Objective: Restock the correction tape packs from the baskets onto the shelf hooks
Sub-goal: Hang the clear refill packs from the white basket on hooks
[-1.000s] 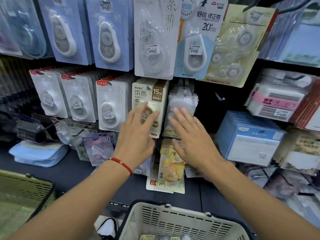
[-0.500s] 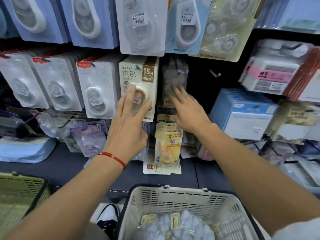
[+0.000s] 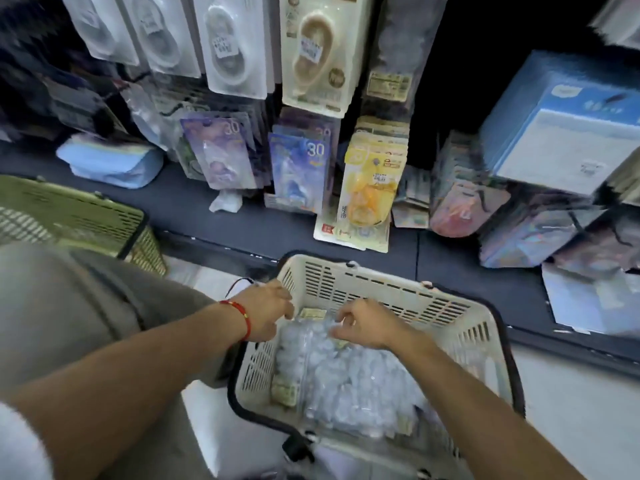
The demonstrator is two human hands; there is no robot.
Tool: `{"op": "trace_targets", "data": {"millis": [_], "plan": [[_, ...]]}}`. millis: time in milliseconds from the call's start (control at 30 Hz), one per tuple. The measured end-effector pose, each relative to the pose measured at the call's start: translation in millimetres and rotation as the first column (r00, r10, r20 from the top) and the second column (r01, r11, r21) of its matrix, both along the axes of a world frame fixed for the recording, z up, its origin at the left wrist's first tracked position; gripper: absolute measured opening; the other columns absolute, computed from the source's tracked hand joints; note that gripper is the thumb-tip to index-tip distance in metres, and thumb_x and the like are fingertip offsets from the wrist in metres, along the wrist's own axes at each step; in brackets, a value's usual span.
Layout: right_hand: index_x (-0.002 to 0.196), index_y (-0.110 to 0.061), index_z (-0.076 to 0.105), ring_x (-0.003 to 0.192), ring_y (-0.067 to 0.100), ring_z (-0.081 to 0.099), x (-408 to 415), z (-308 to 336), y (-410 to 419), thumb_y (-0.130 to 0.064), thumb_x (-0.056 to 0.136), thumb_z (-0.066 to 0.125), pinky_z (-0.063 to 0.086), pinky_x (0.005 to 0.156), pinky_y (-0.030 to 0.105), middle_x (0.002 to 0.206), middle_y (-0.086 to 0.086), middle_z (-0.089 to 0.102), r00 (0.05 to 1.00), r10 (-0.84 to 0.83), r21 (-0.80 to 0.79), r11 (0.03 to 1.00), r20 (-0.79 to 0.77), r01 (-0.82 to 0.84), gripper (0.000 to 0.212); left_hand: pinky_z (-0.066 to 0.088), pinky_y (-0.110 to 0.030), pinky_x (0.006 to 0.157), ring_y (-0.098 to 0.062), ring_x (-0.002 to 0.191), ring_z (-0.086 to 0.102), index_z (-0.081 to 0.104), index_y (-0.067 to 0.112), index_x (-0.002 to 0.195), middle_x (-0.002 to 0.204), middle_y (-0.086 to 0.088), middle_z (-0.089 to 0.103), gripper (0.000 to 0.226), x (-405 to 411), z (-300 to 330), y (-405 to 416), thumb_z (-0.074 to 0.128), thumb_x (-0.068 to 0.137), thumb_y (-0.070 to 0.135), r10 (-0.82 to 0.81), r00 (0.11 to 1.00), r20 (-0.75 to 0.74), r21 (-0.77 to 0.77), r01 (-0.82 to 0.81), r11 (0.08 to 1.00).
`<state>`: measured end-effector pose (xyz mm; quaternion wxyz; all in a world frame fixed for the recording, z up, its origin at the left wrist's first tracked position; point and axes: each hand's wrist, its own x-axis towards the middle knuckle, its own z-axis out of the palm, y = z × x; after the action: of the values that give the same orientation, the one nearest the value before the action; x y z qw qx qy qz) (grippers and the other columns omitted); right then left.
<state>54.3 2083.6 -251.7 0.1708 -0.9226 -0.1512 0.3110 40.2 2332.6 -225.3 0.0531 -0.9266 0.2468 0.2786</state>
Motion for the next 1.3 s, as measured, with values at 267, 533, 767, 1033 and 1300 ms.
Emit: {"op": "trace_targets", "data": {"millis": [267, 533, 767, 1033, 1300], "plan": [[0.130, -0.014, 0.066, 0.114, 0.028, 0.068, -40, -88, 73, -0.021, 0.094, 0.073, 0.051, 0.092, 0.031, 0.123, 0.009, 0.073, 0.948, -0.315, 0.261, 0.912, -0.054, 0.317, 0.037, 0.033, -0.044, 0.111, -0.018, 0.138, 0.047, 0.061, 0.030, 0.137, 0.153, 0.008, 0.051, 0.048, -6, -5, -13, 0.062, 0.092, 0.016, 0.231, 0.959, 0.162, -0.164, -0.205, 0.965], [0.115, 0.000, 0.064, 0.080, 0.022, 0.077, -13, -30, -9, 0.005, 0.099, 0.066, 0.064, 0.066, 0.033, 0.105, 0.015, 0.076, 0.607, -0.522, 0.651, 0.123, -0.599, 0.749, 0.017, 0.043, -0.037, 0.113, -0.030, 0.136, 0.051, 0.042, 0.010, 0.153, 0.147, -0.009, 0.055, 0.076, 1, -4, -47, 0.077, 0.091, 0.037, 0.616, 0.746, -0.253, -0.553, -0.634, 0.541], [0.142, -0.006, 0.060, 0.131, 0.030, 0.059, -34, -75, -65, -0.036, 0.102, 0.068, 0.047, 0.110, 0.041, 0.145, 0.016, 0.060, 0.710, -0.704, 0.234, 0.694, 0.023, 0.681, 0.050, 0.063, -0.046, 0.089, -0.026, 0.099, 0.073, 0.067, 0.013, 0.120, 0.109, -0.011, 0.074, 0.023, -11, -15, -67, 0.049, 0.110, 0.021, 0.590, 0.487, -0.644, -0.427, -0.869, 0.250], [0.137, -0.012, 0.067, 0.116, 0.033, 0.067, -70, -83, -96, -0.032, 0.111, 0.050, 0.052, 0.101, 0.041, 0.123, 0.015, 0.072, 0.835, -0.549, 0.211, 0.820, 0.025, 0.533, 0.037, 0.055, -0.033, 0.076, -0.020, 0.090, 0.065, 0.055, 0.021, 0.112, 0.108, -0.007, 0.068, 0.012, -11, -16, -59, 0.044, 0.109, 0.018, 0.638, 0.389, -0.665, -0.375, -0.912, 0.165], [0.123, -0.011, 0.067, 0.100, 0.027, 0.079, -49, -15, -90, -0.032, 0.114, 0.041, 0.064, 0.079, 0.041, 0.111, 0.010, 0.081, 0.502, -0.618, 0.551, 0.130, -0.605, 0.824, 0.035, 0.064, -0.040, 0.068, -0.028, 0.088, 0.070, 0.048, 0.022, 0.136, 0.101, -0.011, 0.067, 0.027, -12, -17, -77, 0.037, 0.111, 0.022, 0.646, 0.311, -0.697, -0.354, -0.933, 0.068]]}}
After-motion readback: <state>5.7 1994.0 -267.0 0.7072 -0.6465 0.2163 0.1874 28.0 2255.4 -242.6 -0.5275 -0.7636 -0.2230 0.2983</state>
